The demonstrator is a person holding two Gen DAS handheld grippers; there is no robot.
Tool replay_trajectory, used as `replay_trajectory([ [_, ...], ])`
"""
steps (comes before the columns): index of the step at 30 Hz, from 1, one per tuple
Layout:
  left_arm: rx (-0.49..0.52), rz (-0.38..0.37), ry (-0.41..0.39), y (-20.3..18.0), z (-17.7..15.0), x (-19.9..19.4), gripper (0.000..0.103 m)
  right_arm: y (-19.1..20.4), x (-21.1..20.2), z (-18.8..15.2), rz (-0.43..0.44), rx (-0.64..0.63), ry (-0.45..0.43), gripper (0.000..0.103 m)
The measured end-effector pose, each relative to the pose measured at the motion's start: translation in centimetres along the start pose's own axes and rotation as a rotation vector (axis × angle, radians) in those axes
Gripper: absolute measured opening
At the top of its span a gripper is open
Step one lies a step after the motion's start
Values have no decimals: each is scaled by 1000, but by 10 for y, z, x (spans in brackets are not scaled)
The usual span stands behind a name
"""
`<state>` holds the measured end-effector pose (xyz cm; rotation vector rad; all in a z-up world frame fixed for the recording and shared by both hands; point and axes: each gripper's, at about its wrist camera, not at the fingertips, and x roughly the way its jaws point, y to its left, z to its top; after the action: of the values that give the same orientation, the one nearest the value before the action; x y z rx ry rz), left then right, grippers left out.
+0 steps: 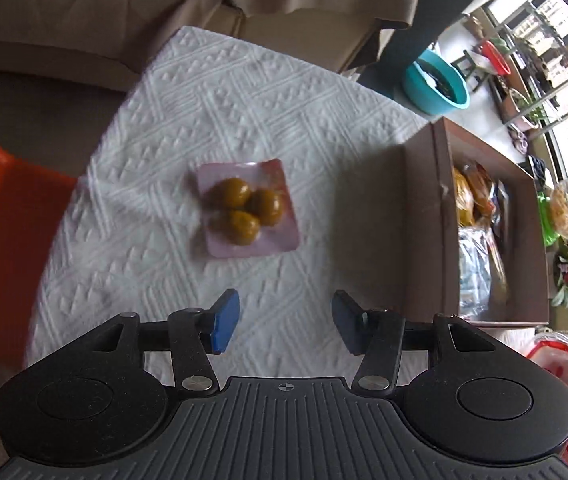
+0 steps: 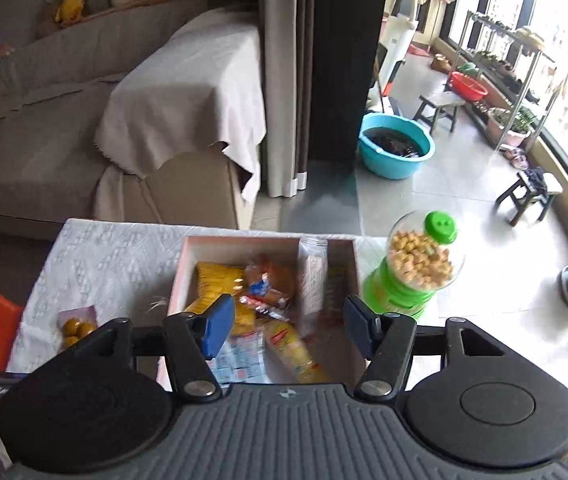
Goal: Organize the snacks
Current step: 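Lower the cake packet with left into the pink box while right drops the bar packet there, then grasp the pink tray of three yellow balls with the left tool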
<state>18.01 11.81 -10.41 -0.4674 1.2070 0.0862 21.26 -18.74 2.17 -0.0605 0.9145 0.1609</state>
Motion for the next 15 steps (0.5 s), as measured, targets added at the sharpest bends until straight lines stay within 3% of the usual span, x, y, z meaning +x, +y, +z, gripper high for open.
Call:
replay_trajectory([
  [5,-44,-20,-60,23,33,16,56,25,13,-56,43,12,95,61],
  [9,-69,-15,-42,19,58,41,56,42,17,-107,65,25,199,61],
  [10,-47,-10,-35,15,60,47,58,45,18,-117,65,20,217,61],
  [13,127,101,-12,-11,58,67,57,56,16,-146,56,-21,257,61],
  [15,230,150,-45,-22,49,70,61,61,14,-159,52,-53,278,61],
])
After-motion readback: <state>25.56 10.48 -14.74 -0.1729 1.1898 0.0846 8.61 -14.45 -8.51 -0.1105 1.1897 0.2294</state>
